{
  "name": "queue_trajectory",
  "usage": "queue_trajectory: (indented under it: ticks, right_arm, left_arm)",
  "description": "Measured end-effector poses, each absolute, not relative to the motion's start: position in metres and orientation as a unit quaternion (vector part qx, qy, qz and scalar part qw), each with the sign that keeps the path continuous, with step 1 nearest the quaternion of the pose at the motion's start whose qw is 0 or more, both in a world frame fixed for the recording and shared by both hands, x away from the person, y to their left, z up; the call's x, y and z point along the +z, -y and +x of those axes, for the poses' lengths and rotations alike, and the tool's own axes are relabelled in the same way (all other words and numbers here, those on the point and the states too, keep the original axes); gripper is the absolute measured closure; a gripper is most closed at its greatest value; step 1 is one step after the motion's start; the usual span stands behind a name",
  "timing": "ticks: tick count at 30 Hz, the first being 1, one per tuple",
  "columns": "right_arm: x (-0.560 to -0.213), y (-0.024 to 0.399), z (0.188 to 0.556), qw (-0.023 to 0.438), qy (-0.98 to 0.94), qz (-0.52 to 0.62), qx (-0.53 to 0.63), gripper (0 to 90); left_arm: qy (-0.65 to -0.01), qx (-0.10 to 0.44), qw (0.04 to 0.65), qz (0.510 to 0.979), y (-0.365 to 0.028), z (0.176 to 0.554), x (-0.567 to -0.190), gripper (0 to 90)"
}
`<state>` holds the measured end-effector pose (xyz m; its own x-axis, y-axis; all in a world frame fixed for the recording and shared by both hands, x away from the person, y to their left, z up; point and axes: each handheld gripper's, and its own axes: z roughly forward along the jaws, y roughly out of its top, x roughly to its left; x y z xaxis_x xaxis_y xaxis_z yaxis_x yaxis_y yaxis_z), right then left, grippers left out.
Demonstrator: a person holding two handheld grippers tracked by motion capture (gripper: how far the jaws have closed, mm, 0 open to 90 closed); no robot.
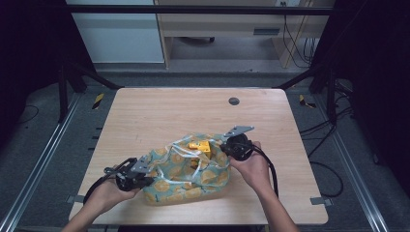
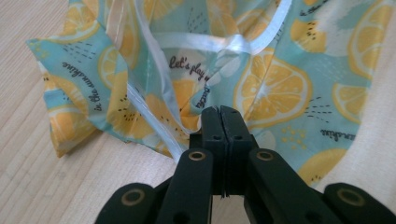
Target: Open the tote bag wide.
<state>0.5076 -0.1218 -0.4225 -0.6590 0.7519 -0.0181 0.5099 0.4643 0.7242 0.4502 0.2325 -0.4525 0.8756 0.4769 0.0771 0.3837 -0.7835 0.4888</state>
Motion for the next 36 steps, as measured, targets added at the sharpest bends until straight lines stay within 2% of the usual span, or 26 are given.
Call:
queue_trajectory:
  ticks: [16, 32, 36]
  right_arm:
    - [-0.454, 0.137, 0.509, 0.141, -0.843, 0.406, 0.324, 90.0]
    - [-0.467, 0.138, 0.519, 0.144, -0.844, 0.409, 0.315, 89.4]
    - [-0.466, 0.139, 0.519, 0.149, -0.844, 0.406, 0.318, 87.0]
  left_arm:
    - [-0.254, 0.109, 0.244, 0.930, -0.232, 0.463, -0.466, 89.5]
    - [-0.263, 0.112, 0.266, 0.921, -0.236, 0.460, -0.469, 86.5]
    - [-0.269, 0.109, 0.273, 0.917, -0.237, 0.459, -0.469, 84.5]
